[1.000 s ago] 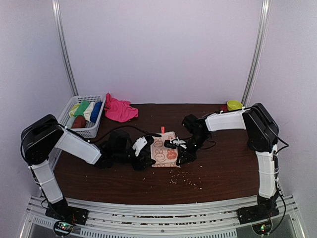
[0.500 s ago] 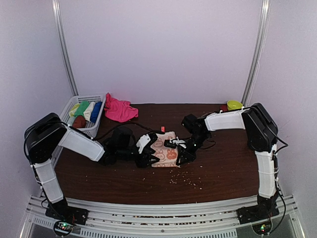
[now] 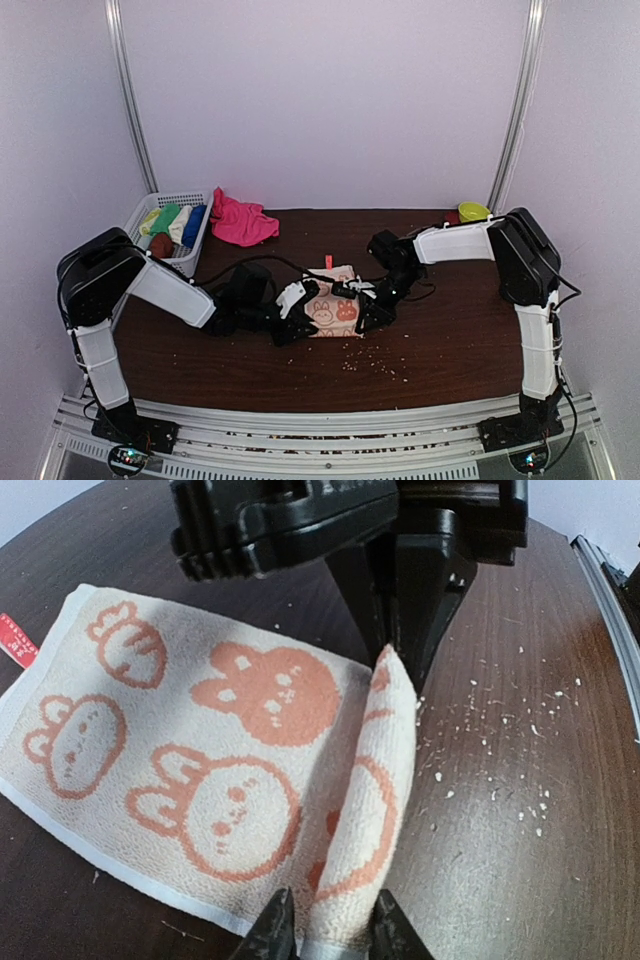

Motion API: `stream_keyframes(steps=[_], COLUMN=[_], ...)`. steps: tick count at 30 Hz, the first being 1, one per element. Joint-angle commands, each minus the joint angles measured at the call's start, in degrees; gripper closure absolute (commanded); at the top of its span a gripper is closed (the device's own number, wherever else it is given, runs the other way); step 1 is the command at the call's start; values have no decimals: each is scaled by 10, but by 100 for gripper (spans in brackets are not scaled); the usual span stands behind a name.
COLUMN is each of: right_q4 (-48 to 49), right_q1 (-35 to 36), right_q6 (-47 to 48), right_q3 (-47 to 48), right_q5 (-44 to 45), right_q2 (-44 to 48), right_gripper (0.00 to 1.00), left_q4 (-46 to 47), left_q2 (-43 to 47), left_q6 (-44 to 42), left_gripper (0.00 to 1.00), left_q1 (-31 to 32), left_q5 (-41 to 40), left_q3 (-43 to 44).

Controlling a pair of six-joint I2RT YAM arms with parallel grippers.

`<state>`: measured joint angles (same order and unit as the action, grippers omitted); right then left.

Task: Roll the towels
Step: Roll the towel at the center of the board.

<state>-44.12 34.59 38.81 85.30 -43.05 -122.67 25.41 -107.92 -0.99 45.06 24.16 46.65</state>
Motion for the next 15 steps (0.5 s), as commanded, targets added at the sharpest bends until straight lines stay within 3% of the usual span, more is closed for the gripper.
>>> stream_keyframes(steps=[1,5,11,15], right_q4=[-6,-7,-9,-11], right_q1=[-7,-6,-7,-10], right_q6=[-2,-2,0,3], right_q3=[9,10,11,12], right_q5=[35,35,33,36], right_q2=[-23,-23,-10,8], right_gripper=[94,89,73,71], left_q4=[28,44,39,27], left_q2=[-10,-11,-23,-31], left_q6=[5,15,34,46], left_gripper=[75,74,97,100], left_q1=[-3,-3,-5,-7], left_q5=[-3,-1,-4,-8], left_q3=[9,3,12,20])
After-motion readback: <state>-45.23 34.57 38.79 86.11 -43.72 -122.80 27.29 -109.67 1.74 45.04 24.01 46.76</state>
